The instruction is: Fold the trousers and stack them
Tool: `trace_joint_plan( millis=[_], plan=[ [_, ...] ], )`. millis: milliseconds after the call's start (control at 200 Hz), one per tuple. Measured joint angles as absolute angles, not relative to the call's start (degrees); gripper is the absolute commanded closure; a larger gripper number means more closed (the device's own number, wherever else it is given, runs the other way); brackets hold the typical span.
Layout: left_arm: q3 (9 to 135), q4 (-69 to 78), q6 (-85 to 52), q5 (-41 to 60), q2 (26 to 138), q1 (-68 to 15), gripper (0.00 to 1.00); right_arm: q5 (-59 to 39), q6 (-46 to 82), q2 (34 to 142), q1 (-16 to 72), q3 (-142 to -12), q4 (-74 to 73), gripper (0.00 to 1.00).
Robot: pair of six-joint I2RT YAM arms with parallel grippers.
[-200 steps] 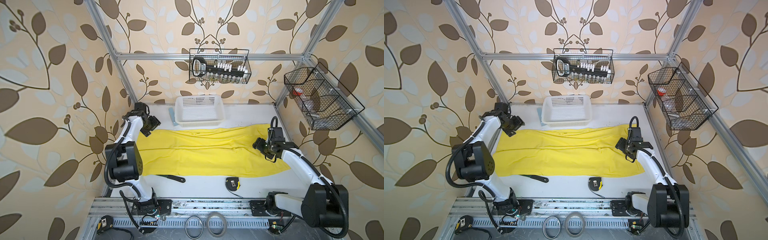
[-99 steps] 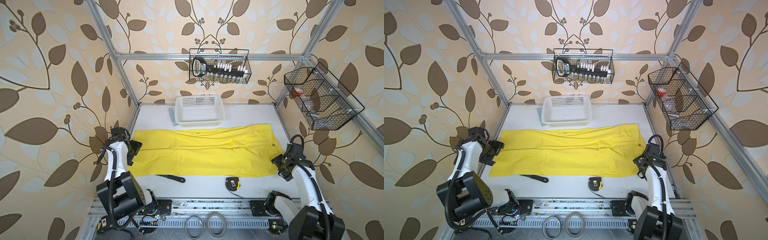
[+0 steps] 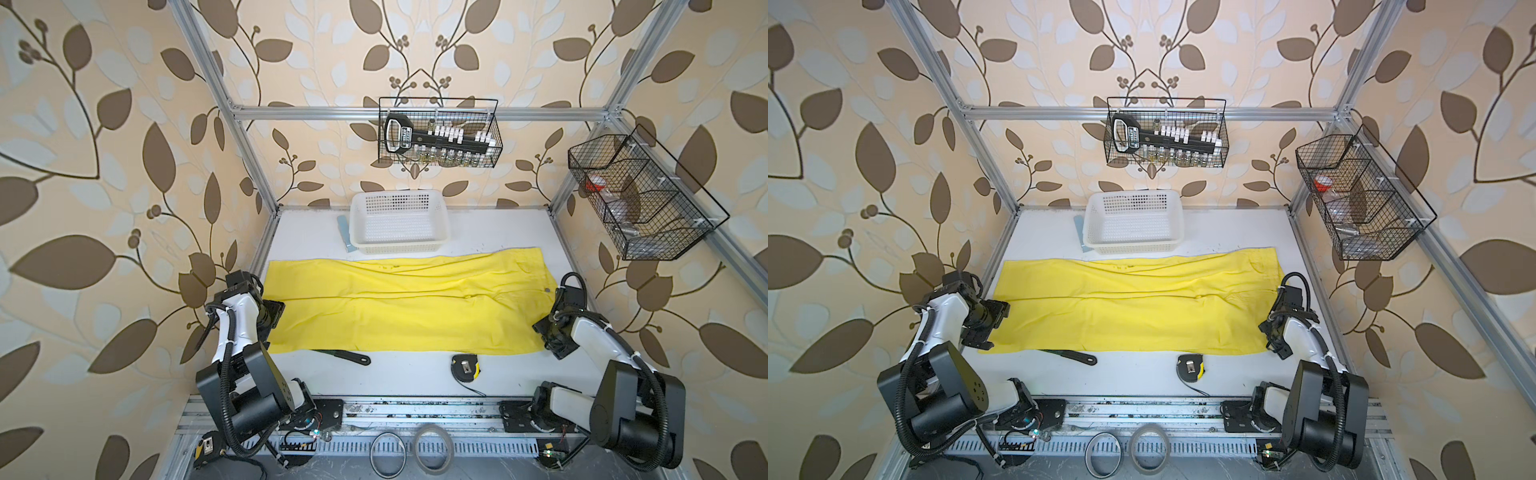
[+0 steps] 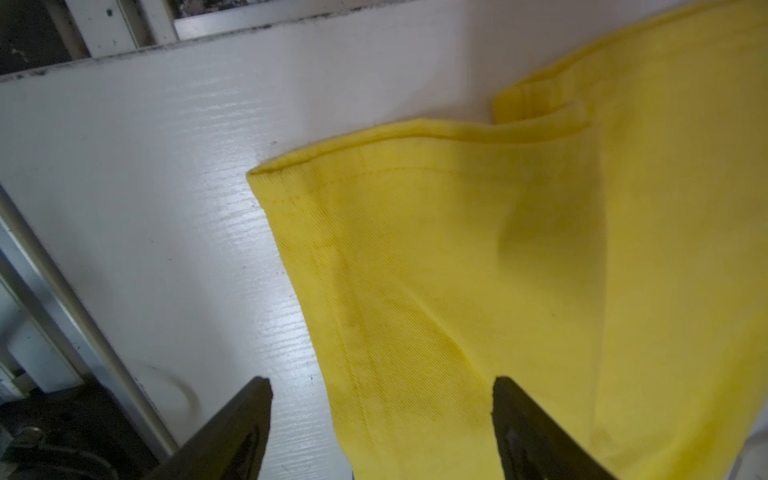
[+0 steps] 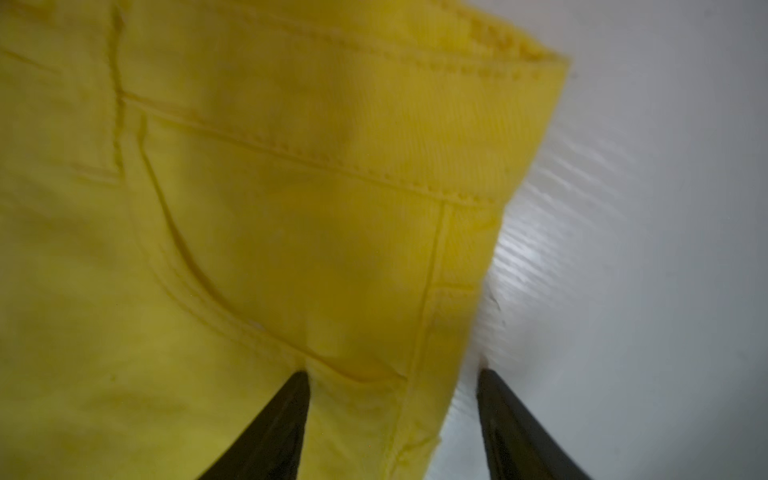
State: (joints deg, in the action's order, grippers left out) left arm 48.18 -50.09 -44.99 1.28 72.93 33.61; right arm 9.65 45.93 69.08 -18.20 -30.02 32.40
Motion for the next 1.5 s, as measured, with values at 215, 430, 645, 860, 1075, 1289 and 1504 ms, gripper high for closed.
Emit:
trace_joint_plan(
  millis=[215,430,645,860,1075,1289,1504],
  plan=[
    [44.58,-47.68,-45.50,0.93,74.13,37.21,0.16,10.57,46.11,70.96,-16.78,-29.71,25.96,0.78],
    [42.04,-43.59,-47.11,0.86,77.34,37.54,0.22,9.45,46.06,70.28,-16.51,-29.43,24.71,0.87],
    [39.00,-39.42,-48.56,-0.36,79.77,39.77,0.37,9.19,45.80,68.95,-16.49,-29.43,26.41,0.87],
    [39.05,-38.46,-49.28,-0.23,80.62,40.56,0.66,9.15,45.60,68.29,-16.32,-29.43,27.29,0.87],
    [40.60,-36.91,-49.12,1.43,82.17,40.56,1.00,9.21,45.47,66.06,-15.73,-29.45,28.64,0.89],
    [42.09,-40.32,-47.86,1.26,75.81,40.58,1.00,10.20,44.91,59.51,-15.11,-31.88,33.69,0.95],
    [52.47,-47.00,-46.52,0.95,63.81,40.53,1.00,11.18,44.75,51.92,-14.72,-38.24,39.64,0.95]
  ],
)
